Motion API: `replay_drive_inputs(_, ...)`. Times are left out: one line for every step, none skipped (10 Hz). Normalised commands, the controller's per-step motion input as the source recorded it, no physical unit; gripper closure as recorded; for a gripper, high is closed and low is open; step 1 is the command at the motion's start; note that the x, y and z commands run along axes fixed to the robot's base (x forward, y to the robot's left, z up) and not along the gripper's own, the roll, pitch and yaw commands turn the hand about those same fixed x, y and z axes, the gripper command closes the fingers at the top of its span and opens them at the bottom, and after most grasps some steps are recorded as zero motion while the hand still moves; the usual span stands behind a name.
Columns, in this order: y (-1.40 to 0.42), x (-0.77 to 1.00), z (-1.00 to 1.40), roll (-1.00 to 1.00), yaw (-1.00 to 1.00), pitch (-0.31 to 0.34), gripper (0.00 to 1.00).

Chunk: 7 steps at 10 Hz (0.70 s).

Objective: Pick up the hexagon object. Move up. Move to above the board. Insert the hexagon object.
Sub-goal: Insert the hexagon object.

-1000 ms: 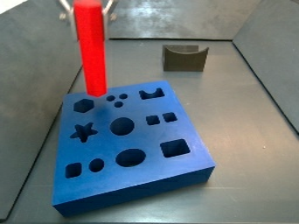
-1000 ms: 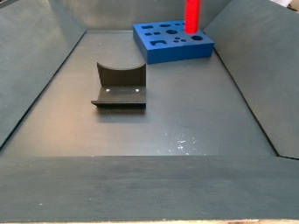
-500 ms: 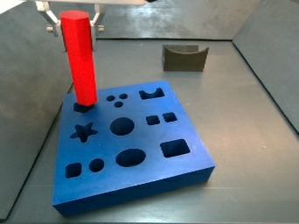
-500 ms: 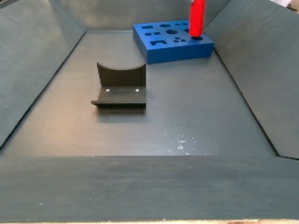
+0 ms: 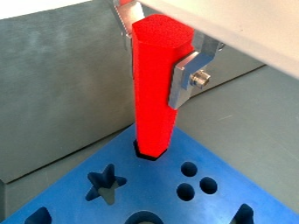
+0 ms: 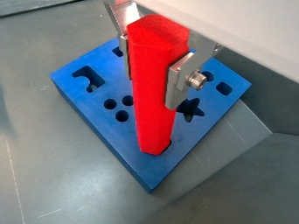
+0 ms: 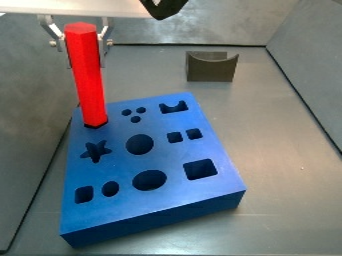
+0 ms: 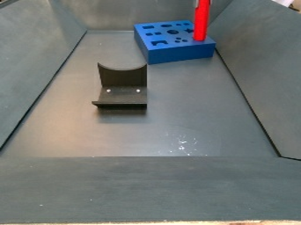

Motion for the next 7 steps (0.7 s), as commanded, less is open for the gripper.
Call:
replay_drive_inputs(-0.36, 0.08, -0.14, 0.24, 0.00, 0.101, 1.00)
replay_drive_inputs(-0.20, 0.05, 0.00, 0.07, 0.00, 0.034, 1.00)
replay_drive_inputs(-0.18, 0.04, 0.00, 0.04, 0.00, 0.011, 1.00)
replay_drive_inputs(0.00, 0.00, 0.00, 0.02, 0.00, 0.000, 1.00)
replay_drive_inputs(0.42, 0.00, -0.02, -0.04, 0.12, 0.000, 1.00)
replay_drive_inputs(0.71, 0.03, 0.00, -0.15, 0.10, 0.000, 1.00)
replay_drive_inputs(0.13, 0.02, 0.00, -0.01, 0.11, 0.000, 1.00)
